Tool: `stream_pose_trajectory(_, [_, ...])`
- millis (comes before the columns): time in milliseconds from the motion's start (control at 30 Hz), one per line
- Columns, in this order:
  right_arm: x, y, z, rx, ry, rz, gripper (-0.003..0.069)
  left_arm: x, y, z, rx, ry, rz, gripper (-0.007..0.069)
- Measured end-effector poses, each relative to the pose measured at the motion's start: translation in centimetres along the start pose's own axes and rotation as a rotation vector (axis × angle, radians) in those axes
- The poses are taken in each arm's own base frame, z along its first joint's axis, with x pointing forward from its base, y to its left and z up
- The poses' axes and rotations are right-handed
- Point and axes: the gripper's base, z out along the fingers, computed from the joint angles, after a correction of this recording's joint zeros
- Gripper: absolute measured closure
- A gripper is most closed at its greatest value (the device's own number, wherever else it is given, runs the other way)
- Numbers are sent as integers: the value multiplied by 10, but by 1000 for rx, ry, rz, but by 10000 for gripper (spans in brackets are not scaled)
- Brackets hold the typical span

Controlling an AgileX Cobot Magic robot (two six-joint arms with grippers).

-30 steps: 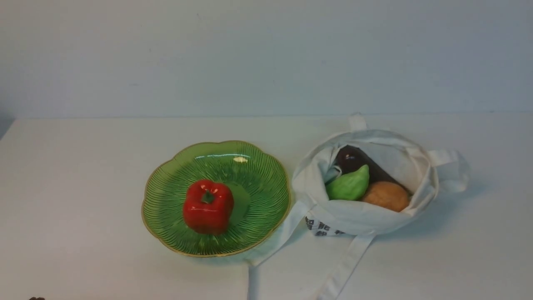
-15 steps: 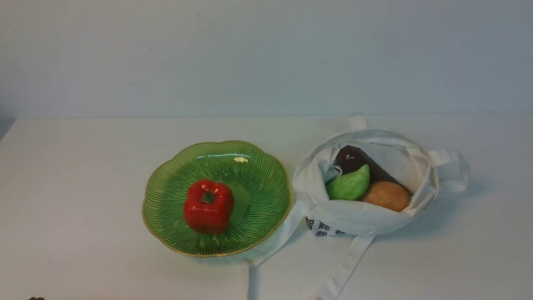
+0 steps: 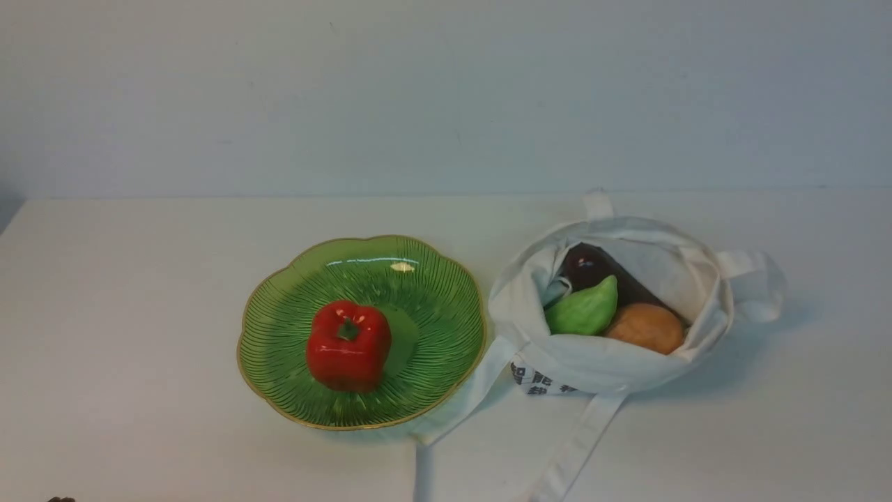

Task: Take vegetables from cloth bag on white table place on plate.

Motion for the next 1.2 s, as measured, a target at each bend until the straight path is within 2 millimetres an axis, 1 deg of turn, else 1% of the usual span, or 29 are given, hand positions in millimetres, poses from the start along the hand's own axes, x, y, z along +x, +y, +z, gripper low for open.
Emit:
stream_pose_trajectory(33, [17, -5, 3, 91, 46, -9, 670, 0, 0, 0, 0, 0, 0, 633])
stream_pose_trajectory(133, [53, -16, 6, 272, 131, -12, 670, 0, 0, 0, 0, 0, 0, 633])
stream_pose_trajectory(200, [72, -22, 5, 351, 190, -5, 670, 0, 0, 0, 0, 0, 0, 633])
stream_pose_trajectory(267, [82, -25, 3, 415, 252, 0, 670, 0, 0, 0, 0, 0, 0, 633])
stream_pose_trajectory(433, [83, -26, 1, 436, 282, -20, 670, 0, 0, 0, 0, 0, 0, 633])
stream_pose_trajectory(1200, [83, -27, 1, 439, 283, -19, 670, 0, 0, 0, 0, 0, 0, 633])
